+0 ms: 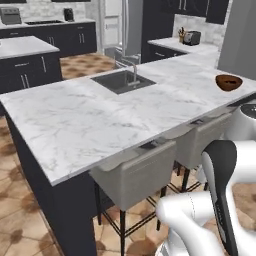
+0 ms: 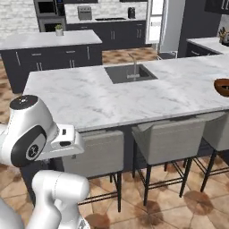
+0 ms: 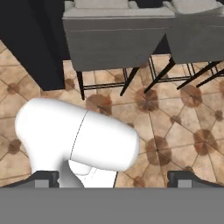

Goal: Open the fridge, grab two sodas, and place both sodas inside the bowl with ice on the dining counter.

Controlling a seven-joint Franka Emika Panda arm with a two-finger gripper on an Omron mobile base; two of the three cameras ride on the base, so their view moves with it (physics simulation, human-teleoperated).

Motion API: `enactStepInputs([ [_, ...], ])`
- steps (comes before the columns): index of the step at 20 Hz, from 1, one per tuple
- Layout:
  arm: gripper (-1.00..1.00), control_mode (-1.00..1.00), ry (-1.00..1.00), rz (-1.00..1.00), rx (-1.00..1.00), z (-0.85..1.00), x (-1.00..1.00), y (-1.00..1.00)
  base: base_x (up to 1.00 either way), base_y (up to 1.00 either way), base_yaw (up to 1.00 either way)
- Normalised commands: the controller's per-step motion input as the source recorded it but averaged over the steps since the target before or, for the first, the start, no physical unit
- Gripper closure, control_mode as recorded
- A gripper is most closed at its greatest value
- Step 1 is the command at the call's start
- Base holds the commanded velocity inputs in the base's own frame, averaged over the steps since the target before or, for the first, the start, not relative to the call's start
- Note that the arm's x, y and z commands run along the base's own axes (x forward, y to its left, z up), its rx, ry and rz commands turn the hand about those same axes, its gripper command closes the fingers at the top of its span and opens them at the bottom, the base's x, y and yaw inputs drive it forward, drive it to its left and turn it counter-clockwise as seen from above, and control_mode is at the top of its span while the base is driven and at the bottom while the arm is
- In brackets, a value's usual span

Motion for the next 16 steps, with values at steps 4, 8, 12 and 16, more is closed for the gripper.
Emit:
enactStepInputs([
  [4, -1.00, 1.00, 0.00, 0.00, 0.00, 0.00, 0.00, 0.00, -0.46, 1.00, -0.17],
  [8, -1.00, 1.00, 0.00, 0.00, 0.00, 0.00, 0.00, 0.00, -0.41, 1.00, -0.17],
  [12, -1.00, 1.00, 0.00, 0.00, 0.00, 0.00, 0.00, 0.00, -0.19, 1.00, -0.20],
  [16, -1.00, 1.00, 0.00, 0.00, 0.00, 0.00, 0.00, 0.00, -0.02, 1.00, -0.22],
])
